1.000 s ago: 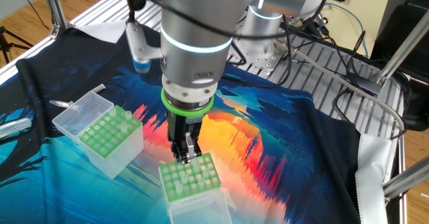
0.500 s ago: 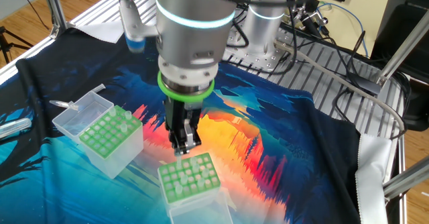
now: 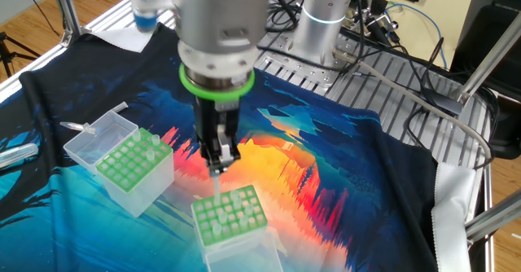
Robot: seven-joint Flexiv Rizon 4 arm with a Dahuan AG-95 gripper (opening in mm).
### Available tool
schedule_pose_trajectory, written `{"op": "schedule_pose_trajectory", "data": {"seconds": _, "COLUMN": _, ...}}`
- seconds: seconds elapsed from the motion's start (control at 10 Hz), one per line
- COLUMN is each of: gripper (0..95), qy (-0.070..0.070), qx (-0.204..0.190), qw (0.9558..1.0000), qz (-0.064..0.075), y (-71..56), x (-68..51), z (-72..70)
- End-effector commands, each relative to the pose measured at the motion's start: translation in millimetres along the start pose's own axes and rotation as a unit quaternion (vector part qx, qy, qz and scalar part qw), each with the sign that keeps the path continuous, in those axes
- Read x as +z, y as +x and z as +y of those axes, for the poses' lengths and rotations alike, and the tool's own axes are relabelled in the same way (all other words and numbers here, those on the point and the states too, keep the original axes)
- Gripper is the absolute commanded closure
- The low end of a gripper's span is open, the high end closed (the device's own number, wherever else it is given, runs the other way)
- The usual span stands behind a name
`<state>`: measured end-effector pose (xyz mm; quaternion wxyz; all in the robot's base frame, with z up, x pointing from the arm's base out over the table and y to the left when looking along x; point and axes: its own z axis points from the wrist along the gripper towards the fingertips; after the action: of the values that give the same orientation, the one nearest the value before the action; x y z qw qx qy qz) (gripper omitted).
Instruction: Transfer all large pipette tips from one holder to another
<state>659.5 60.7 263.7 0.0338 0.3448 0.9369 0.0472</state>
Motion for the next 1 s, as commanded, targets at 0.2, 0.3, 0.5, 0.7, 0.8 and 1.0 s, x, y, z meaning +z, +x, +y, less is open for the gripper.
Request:
{"op": "schedule_pose_trajectory", "data": {"seconds": 0.2, "gripper": 95.0, "qy": 0.006, "qx": -0.007, "qw": 0.9999, "qz": 0.01, "y": -2.4, "x": -20.7, "z": 5.3}}
{"op": "schedule_pose_trajectory", "data": {"seconds": 0.3, "gripper": 95.0, "qy": 0.009, "qx": -0.013, "qw": 0.9998, "qz": 0.013, "y": -3.2, "x": -26.6, "z": 5.6}}
{"op": "schedule_pose_trajectory", "data": {"seconds": 0.5, "gripper": 95.0, "qy": 0.019, "qx": -0.042, "qw": 0.9989, "qz": 0.012, "y": -5.9, "x": -35.5, "z": 2.6}}
{"op": "schedule_pose_trajectory", "data": {"seconds": 0.7, "gripper": 95.0, "qy": 0.035, "qx": -0.076, "qw": 0.9964, "qz": 0.009, "y": -14.3, "x": -43.4, "z": -4.3}}
{"op": "schedule_pose_trajectory", "data": {"seconds": 0.8, "gripper": 95.0, "qy": 0.039, "qx": -0.091, "qw": 0.995, "qz": 0.009, "y": -19.8, "x": -45.1, "z": -8.6}}
{"op": "schedule_pose_trajectory", "data": {"seconds": 1.0, "gripper": 95.0, "qy": 0.043, "qx": -0.134, "qw": 0.99, "qz": 0.012, "y": -39.9, "x": -49.0, "z": -24.6}}
